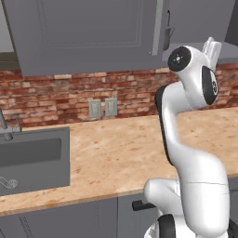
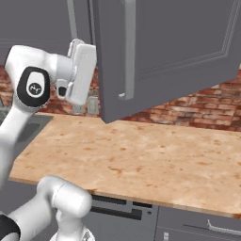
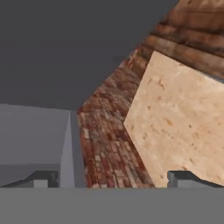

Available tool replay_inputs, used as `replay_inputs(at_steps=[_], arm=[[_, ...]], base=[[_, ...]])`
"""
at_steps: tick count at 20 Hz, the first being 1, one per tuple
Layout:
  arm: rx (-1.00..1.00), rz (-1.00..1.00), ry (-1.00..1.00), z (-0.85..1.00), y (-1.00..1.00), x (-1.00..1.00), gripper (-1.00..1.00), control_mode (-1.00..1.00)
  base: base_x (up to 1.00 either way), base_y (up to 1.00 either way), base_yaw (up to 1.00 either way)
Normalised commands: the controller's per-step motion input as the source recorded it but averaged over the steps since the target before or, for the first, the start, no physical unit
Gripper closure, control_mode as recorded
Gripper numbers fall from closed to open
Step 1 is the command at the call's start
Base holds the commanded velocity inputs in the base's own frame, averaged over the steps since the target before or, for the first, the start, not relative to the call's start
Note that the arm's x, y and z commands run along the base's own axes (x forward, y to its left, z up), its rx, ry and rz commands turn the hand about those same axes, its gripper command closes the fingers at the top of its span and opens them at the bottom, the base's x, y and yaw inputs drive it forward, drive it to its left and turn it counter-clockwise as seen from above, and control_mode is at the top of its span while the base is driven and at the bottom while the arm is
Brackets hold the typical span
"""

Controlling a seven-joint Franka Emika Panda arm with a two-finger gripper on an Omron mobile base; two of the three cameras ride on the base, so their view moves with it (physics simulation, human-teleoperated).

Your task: Open the cabinet, pick the kettle from the cabinet, and place it in the sink.

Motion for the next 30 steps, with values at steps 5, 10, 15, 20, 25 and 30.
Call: replay_inputs(at_steps=[5, 10, 15, 20, 25, 30], arm=[[0.01, -0.27, 0.0, 0.0, -0.48, 0.05, -1.0, -1.0], [0.0, -0.21, 0.0, 0.0, -0.51, 0.0, -1.0, -1.0], [0.0, -0.22, 0.0, 0.0, -0.54, -0.09, -1.0, -1.0], [0.0, -0.23, 0.0, 0.0, -0.55, -0.18, -1.0, -1.0], [0.0, -0.24, -0.02, -0.02, -0.51, -0.2, -1.0, -1.0], [0.0, -0.23, -0.02, -0.01, -0.52, -0.22, -1.0, -1.0]], base=[[0.0, 0.0, 0.0], [0.0, 0.0, 0.0], [0.0, 0.0, 0.0], [0.0, 0.0, 0.0], [0.0, 0.0, 0.0], [0.0, 0.0, 0.0]])
